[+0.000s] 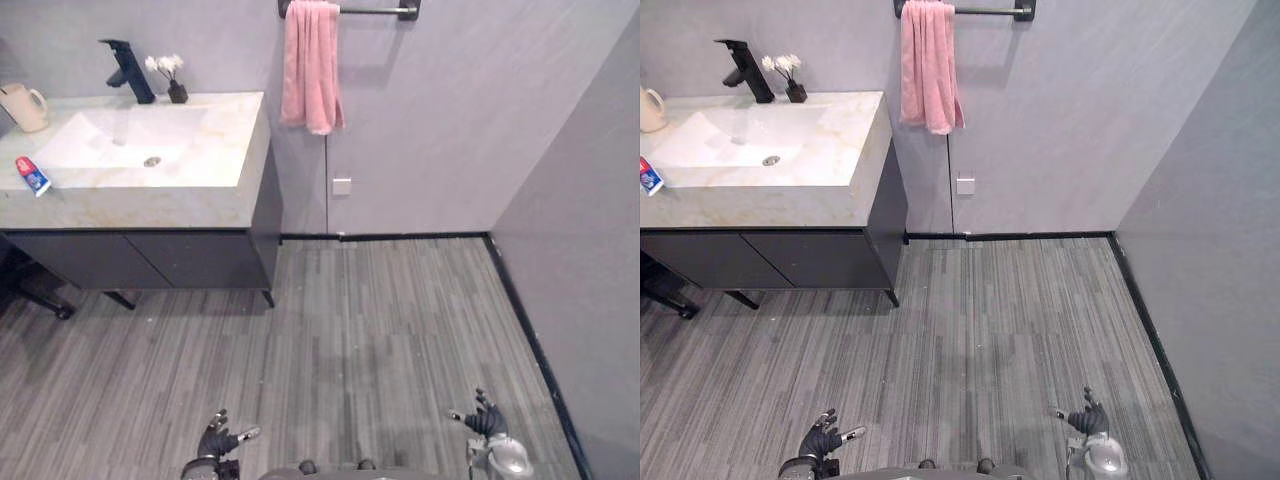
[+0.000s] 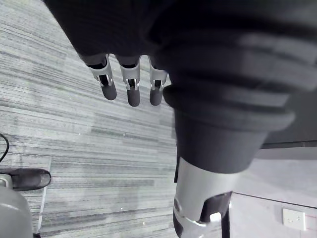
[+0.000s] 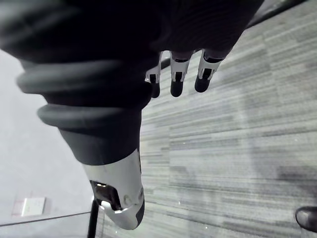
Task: Organize washtable
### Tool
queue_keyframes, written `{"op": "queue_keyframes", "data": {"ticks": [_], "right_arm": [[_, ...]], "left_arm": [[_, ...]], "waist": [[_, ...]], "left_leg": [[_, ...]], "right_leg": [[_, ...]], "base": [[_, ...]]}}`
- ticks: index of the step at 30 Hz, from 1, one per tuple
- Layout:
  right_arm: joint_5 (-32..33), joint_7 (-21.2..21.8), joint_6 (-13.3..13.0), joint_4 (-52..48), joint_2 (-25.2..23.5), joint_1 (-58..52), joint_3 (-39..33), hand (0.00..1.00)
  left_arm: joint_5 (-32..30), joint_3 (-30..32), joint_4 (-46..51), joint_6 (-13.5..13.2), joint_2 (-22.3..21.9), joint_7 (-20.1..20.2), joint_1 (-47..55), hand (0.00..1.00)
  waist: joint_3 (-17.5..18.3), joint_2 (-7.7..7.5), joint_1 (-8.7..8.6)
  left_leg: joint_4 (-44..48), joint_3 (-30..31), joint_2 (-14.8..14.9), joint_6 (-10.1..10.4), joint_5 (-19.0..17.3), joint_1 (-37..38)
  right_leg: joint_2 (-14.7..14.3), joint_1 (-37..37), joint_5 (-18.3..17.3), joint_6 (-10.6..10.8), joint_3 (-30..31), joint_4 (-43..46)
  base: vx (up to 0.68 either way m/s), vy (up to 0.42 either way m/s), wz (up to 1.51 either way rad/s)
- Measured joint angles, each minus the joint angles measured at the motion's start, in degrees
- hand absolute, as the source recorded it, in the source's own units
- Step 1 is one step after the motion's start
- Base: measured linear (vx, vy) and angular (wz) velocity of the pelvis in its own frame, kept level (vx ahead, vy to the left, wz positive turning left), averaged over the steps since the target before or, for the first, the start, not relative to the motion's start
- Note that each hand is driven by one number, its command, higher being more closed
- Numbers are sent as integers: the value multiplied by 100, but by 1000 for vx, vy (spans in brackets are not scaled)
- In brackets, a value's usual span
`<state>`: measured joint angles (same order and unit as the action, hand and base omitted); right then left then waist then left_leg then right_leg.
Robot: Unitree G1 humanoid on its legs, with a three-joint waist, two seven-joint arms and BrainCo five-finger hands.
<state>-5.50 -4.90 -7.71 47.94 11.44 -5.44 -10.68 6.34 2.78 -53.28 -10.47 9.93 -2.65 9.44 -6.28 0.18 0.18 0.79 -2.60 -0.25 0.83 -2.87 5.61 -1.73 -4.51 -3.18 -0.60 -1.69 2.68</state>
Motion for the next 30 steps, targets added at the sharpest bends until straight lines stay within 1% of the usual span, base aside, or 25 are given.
{"op": "queue_keyframes", "data": {"ticks": [3,6,9,14,16,19,21,23,24,25,26,27,28,29,30], "right_arm": [[-264,22,-50,-2,57,4,29,0],[-417,108,-57,-5,137,0,212,0],[-418,139,-57,-7,156,0,226,0],[-398,136,-52,-7,156,-44,226,0],[-336,130,-49,-7,157,-50,221,0],[-219,129,-37,-7,155,-14,202,0],[-158,124,1,-8,151,72,152,0],[-53,102,35,-8,151,199,81,0],[18,84,45,-7,144,247,57,0],[66,69,51,-8,137,257,14,0],[90,46,69,-8,135,257,-17,0],[162,5,90,-18,101,259,-11,0],[201,5,103,-34,41,257,-7,0],[227,5,126,-36,16,259,-5,0],[271,6,145,-37,17,263,4,0]], "left_arm": [[-52,-1,189,-16,17,14,34,0],[-57,-2,326,-23,72,22,67,0],[-68,-5,348,-73,87,24,56,0],[-97,-12,366,-76,87,15,60,0],[-89,-12,460,-75,87,9,80,0],[-66,-10,644,-75,86,-5,63,0],[-38,-6,753,-75,84,-12,75,0],[-26,-6,850,-75,71,-16,62,0],[-23,-8,927,-75,62,-16,58,0],[-23,-11,975,-75,46,-16,58,0],[-22,-19,992,-75,32,-17,41,0],[-23,-60,1035,-76,43,-35,-15,0],[-22,-75,1052,-76,80,-52,-100,0],[-22,-98,1051,-72,104,-67,-138,0],[-19,-114,1052,-72,100,-85,-176,0]], "waist": [[-44,48,-32],[-100,78,-98],[-138,83,-107],[-144,91,-118],[-142,94,-115],[-148,101,-108],[-161,121,-87],[-182,172,-89],[-206,184,-91],[-224,203,-101],[-242,225,-101],[-294,235,-119],[-374,193,-130],[-415,168,-146],[-437,176,-167]], "left_leg": [[0,78,-10,0,0,53],[0,102,-8,0,0,52],[-3,106,-5,0,-4,5],[-29,100,-2,-9,-12,-115],[-3,93,1,2,-46,-189],[194,73,3,-64,-139,-430],[422,-19,15,-82,-311,-589],[796,-118,14,-129,-580,-780],[1056,-204,-8,-175,-786,-853],[1227,-221,-37,-247,-899,-878],[1355,-226,-77,-275,-1019,-867],[1409,-197,-122,-365,-1181,-734],[1413,-178,-174,-416,-1232,-563],[1403,-160,-194,-439,-1263,-453],[1369,-123,-198,-460,-1295,-311]], "right_leg": [[12,-67,-1,1,-41,-3],[14,-77,-2,2,-92,-3],[12,-39,-8,6,-108,-13],[12,100,-12,9,-127,-75],[9,173,-34,42,-124,-73],[9,339,-72,96,-96,-58],[1,485,-141,108,11,67],[19,713,-412,190,119,545],[73,920,-689,283,166,1035],[119,1050,-845,403,189,1461],[178,1214,-989,579,181,1952],[242,1621,-1025,601,165,3051],[321,1881,-1146,615,135,3733],[374,1964,-1253,574,89,3971],[415,2085,-1372,515,-9,4076]], "base": [[37,-7,8],[-15,-17,6],[-60,-20,1],[-86,-12,0],[-56,-3,-2],[-15,11,-6],[43,32,-25],[96,52,-31],[128,69,-22],[132,79,-18],[177,107,-7],[194,91,4],[299,83,15],[272,34,20],[343,27,19]]}}
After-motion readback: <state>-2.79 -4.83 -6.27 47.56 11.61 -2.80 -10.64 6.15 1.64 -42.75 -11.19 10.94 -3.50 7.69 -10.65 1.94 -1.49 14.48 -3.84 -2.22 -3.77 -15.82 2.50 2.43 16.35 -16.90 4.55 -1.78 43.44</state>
